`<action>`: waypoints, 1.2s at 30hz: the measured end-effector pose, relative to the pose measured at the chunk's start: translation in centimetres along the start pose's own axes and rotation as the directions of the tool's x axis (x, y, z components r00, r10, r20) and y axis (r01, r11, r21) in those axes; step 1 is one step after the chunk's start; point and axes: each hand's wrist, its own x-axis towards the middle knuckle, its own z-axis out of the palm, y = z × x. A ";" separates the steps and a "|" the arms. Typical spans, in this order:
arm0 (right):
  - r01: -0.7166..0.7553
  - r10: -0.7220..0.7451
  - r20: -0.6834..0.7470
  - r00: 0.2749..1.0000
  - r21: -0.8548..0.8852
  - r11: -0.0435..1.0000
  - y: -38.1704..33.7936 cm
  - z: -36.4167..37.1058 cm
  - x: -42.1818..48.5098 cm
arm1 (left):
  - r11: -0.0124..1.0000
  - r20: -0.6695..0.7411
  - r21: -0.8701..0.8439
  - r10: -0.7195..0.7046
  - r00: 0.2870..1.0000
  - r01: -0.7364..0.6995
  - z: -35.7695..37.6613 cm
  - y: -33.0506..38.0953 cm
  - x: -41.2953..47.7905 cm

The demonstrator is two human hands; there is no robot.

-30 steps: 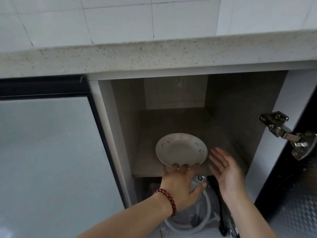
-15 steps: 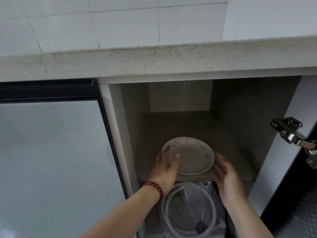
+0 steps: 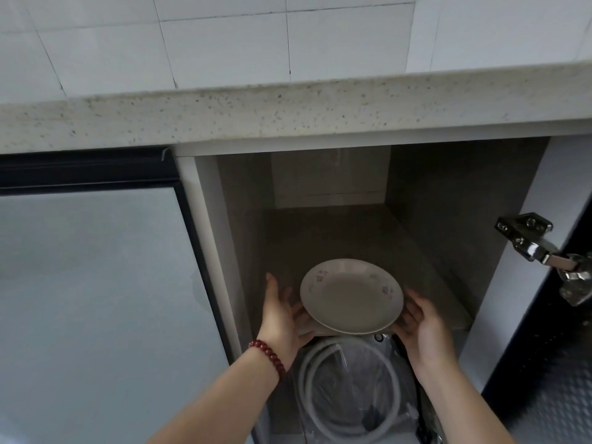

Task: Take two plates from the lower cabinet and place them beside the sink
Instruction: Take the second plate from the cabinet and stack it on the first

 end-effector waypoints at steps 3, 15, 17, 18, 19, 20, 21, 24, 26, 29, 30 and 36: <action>0.003 -0.003 -0.013 1.000 -0.008 1.000 -0.4 0.2 0.0 | 0.998 0.036 -0.041 -0.050 0.998 0.051 0.5 0.4 -0.6; -0.052 0.052 -0.008 0.999 0.009 0.999 -0.8 -0.4 0.6 | 0.992 0.139 -0.069 -0.100 0.985 0.110 -0.2 0.4 0.6; -0.062 0.063 -0.013 0.998 0.018 0.998 -0.8 -0.2 0.9 | 0.984 0.160 -0.126 -0.103 0.982 0.123 -0.1 0.5 1.0; -0.063 0.063 -0.017 0.998 0.019 0.998 -0.9 -0.2 0.9 | 0.981 0.167 -0.144 -0.106 0.980 0.130 -0.2 0.5 1.1; -0.064 0.064 -0.020 0.998 0.018 0.998 -1.0 -0.2 0.8 | 0.979 0.170 -0.151 -0.109 0.979 0.135 -0.2 0.5 1.2; -0.064 0.065 -0.027 0.998 0.011 0.998 -1.1 -0.2 0.8 | 0.979 0.169 -0.148 -0.113 0.979 0.139 -0.4 0.5 1.1; -0.066 0.066 -0.033 0.997 0.004 0.998 -1.2 -0.4 0.7 | 0.980 0.167 -0.140 -0.116 0.979 0.140 -0.5 0.4 1.1; -0.073 0.072 -0.051 0.996 -0.024 0.997 -1.4 -0.7 0.4 | 0.984 0.167 -0.091 -0.139 0.976 0.156 -0.9 0.1 0.8; -0.078 0.076 -0.064 0.995 -0.032 0.996 -1.6 -0.8 0.2 | 0.984 0.167 -0.057 -0.157 0.973 0.168 -0.9 0.0 0.8; -0.083 0.080 -0.061 0.995 -0.043 0.996 -1.8 -0.5 0.0 | 0.983 0.180 -0.019 -0.178 0.967 0.184 -0.9 0.0 1.2; -0.082 0.078 -0.059 0.995 -0.052 0.995 -1.8 -0.4 -0.1 | 0.981 0.183 -0.013 -0.187 0.965 0.193 -0.9 0.0 1.3; -0.098 0.095 -0.062 0.994 -0.054 0.994 -1.9 -0.6 -0.5 | 0.975 0.187 -0.017 -0.216 0.958 0.223 -0.9 0.4 0.8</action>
